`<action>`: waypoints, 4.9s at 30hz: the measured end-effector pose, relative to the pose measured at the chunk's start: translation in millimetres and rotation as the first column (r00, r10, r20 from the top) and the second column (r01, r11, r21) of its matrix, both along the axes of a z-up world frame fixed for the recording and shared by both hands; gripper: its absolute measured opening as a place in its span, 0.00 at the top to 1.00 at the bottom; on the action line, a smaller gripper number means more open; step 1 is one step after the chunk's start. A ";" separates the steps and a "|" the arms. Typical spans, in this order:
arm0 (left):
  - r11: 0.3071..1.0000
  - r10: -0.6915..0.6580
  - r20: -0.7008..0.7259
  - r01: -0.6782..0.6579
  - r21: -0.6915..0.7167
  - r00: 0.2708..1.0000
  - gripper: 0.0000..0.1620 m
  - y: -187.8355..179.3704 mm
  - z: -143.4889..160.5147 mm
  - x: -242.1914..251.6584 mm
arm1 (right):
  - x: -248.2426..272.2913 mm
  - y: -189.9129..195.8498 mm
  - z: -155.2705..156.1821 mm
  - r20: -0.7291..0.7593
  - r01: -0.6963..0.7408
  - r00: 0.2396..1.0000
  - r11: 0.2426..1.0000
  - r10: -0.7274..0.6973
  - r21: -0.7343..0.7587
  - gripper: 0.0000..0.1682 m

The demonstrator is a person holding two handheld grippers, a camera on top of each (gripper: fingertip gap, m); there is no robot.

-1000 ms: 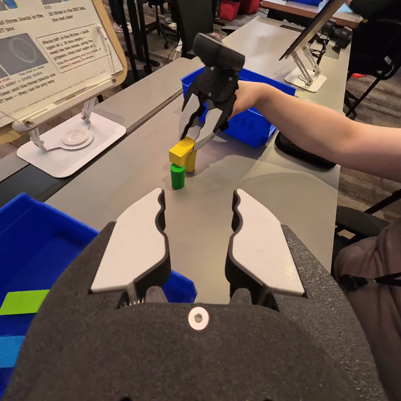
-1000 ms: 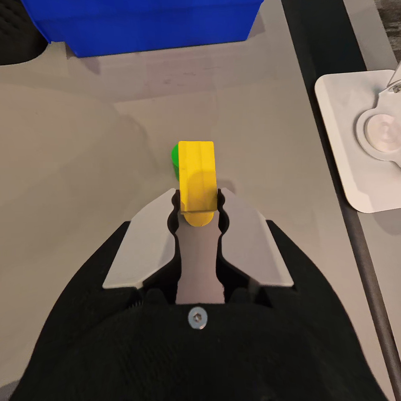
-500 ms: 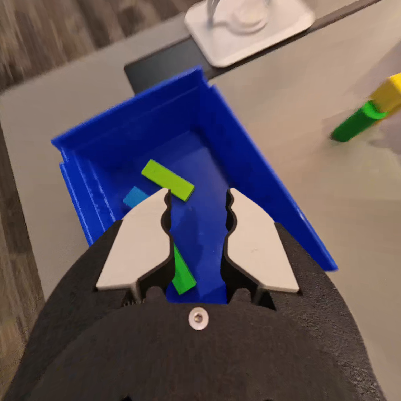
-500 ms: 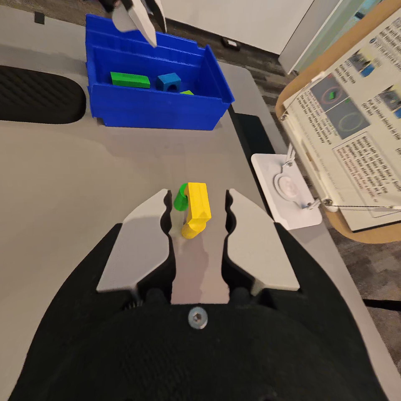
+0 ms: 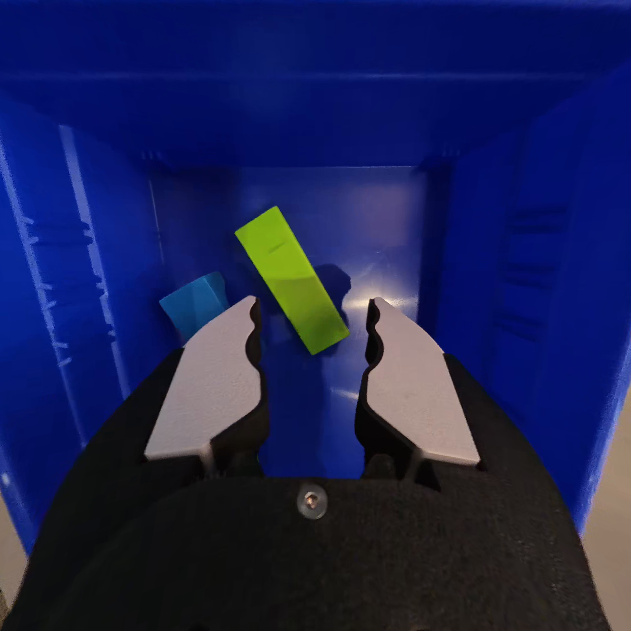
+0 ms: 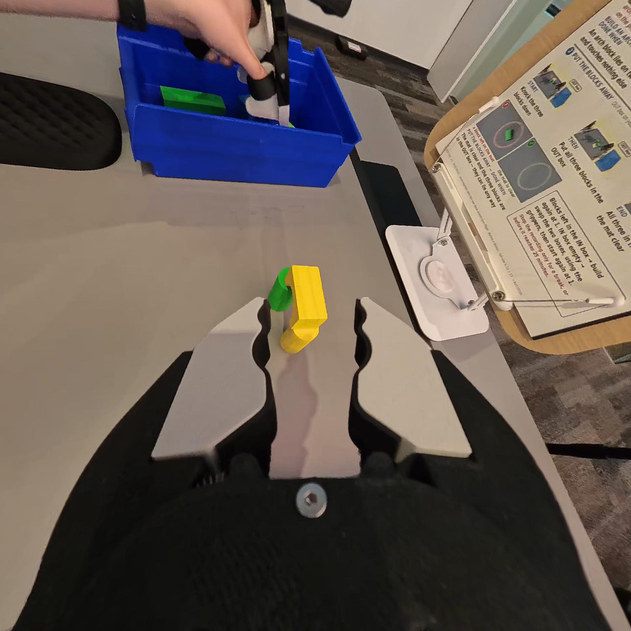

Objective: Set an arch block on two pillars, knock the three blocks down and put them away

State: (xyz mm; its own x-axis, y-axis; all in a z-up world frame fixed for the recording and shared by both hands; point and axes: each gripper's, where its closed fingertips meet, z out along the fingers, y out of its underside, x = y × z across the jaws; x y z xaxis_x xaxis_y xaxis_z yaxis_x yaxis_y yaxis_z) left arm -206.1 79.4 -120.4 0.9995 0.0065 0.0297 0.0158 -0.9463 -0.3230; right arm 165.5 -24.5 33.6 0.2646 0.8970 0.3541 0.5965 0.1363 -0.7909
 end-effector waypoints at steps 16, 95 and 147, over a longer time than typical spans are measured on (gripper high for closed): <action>0.994 -0.059 0.104 0.049 0.096 0.993 0.62 -4.9 31.3 8.9 | 0.8 18.2 -24.0 0.019 0.057 0.998 0.994 -0.055 -0.090 0.71; 0.177 -0.936 -0.265 0.961 0.212 0.231 0.69 -122.8 59.9 232.9 | 88.9 23.5 -46.5 0.169 0.577 0.817 0.788 -0.551 -0.218 0.58; 0.142 -0.990 -0.018 0.965 -0.222 0.141 0.58 -195.6 24.5 187.9 | 139.9 -17.0 -14.0 0.156 0.418 0.865 0.858 -0.476 0.300 0.79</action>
State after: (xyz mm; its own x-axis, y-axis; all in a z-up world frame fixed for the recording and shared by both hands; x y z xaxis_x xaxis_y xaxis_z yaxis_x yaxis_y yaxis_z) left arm -18.2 -116.1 -95.9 0.1539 -0.9880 0.0091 -0.9825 -0.1540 -0.1052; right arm 305.4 -41.6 19.5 0.5055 0.5750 0.6434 0.7921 -0.0135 -0.6103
